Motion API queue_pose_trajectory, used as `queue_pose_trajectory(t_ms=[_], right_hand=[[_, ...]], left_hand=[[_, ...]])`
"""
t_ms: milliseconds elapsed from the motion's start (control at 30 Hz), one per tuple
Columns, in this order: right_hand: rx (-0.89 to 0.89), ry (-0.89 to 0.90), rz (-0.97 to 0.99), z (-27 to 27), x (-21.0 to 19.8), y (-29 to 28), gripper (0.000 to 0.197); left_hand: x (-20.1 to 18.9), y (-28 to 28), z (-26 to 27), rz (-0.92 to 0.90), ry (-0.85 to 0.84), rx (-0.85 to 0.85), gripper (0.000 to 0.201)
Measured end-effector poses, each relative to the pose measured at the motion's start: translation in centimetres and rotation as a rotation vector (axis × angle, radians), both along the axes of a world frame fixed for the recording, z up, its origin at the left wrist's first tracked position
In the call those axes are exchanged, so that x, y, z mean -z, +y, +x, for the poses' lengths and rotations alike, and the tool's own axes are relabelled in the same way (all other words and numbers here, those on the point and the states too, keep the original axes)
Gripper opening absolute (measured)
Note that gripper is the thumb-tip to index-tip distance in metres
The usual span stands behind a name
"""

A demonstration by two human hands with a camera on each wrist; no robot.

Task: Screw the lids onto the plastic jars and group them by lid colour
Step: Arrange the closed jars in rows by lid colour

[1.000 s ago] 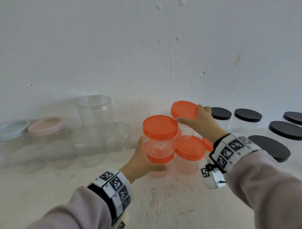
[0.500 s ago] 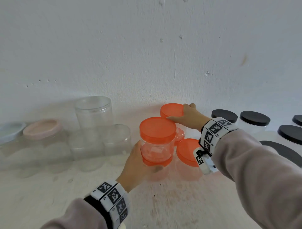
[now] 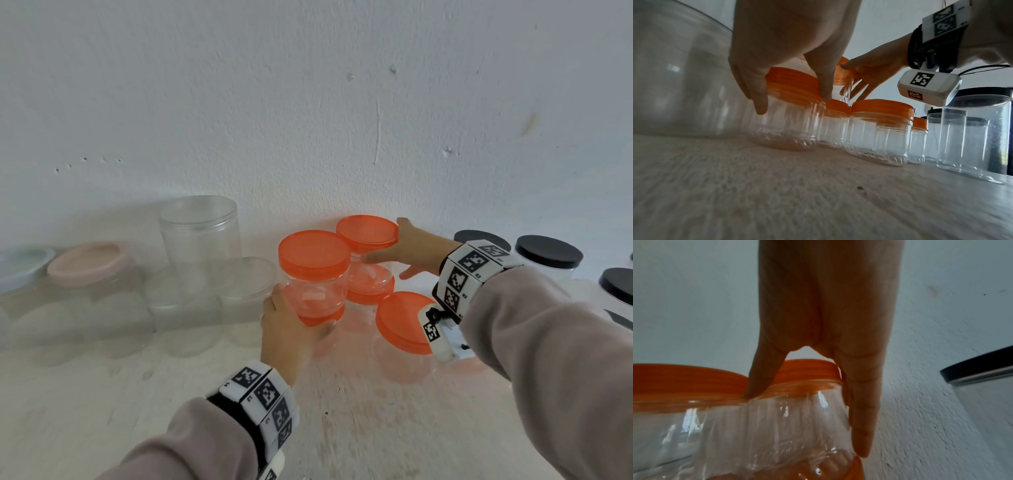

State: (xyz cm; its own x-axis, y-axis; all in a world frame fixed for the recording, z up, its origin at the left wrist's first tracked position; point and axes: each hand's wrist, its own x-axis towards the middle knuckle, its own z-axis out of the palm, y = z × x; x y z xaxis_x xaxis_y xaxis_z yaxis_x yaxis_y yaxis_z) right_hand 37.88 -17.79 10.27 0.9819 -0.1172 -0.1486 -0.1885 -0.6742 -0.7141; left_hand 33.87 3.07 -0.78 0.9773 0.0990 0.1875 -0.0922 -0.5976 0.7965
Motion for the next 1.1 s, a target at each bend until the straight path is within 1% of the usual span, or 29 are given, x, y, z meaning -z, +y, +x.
queue_pose_trajectory(t_ms=[67, 133, 300, 367, 467, 633, 733, 800, 967, 1033, 1100], right_hand=[[0.009, 0.044, 0.003, 0.0, 0.0, -0.3, 0.104], [0.006, 0.067, 0.01, 0.1, 0.0, -0.4, 0.104], [0.011, 0.121, 0.051, 0.2, -0.3, -0.8, 0.104], [0.017, 0.149, 0.067, 0.2, -0.5, -0.9, 0.1], [-0.013, 0.198, 0.058, 0.4, -0.7, -1.2, 0.085], [-0.047, 0.26, 0.049, 0.7, -0.4, -1.7, 0.071], [-0.049, 0.284, 0.042, 0.9, 0.0, -2.0, 0.071], [-0.054, 0.308, 0.029, 0.9, 0.2, -2.1, 0.072], [-0.062, 0.327, 0.034, 1.1, 0.1, -2.2, 0.072], [-0.067, 0.328, 0.031, 1.1, 0.1, -2.3, 0.071], [-0.07, 0.331, 0.033, 0.9, 0.2, -2.3, 0.07]], left_hand=[[0.0, -0.5, 0.1, 0.075, 0.014, -0.049, 0.11], [0.1, -0.8, 0.3, 0.108, 0.026, -0.084, 0.111], [0.0, -1.6, 0.8, 0.115, 0.029, -0.119, 0.109], [0.0, -1.9, 0.9, 0.103, 0.03, -0.124, 0.107], [-0.2, -2.2, 1.1, 0.051, 0.038, -0.12, 0.105], [-0.5, -2.8, 1.4, -0.096, 0.063, -0.131, 0.099], [-0.7, -3.2, 1.8, -0.165, 0.106, -0.159, 0.091], [-0.9, -3.3, 1.9, -0.196, 0.137, -0.163, 0.093], [-1.9, -3.6, 2.2, -0.2, 0.24, -0.162, 0.103], [-2.3, -3.6, 2.3, -0.244, 0.286, -0.166, 0.105], [-2.7, -3.7, 2.5, -0.306, 0.327, -0.176, 0.103]])
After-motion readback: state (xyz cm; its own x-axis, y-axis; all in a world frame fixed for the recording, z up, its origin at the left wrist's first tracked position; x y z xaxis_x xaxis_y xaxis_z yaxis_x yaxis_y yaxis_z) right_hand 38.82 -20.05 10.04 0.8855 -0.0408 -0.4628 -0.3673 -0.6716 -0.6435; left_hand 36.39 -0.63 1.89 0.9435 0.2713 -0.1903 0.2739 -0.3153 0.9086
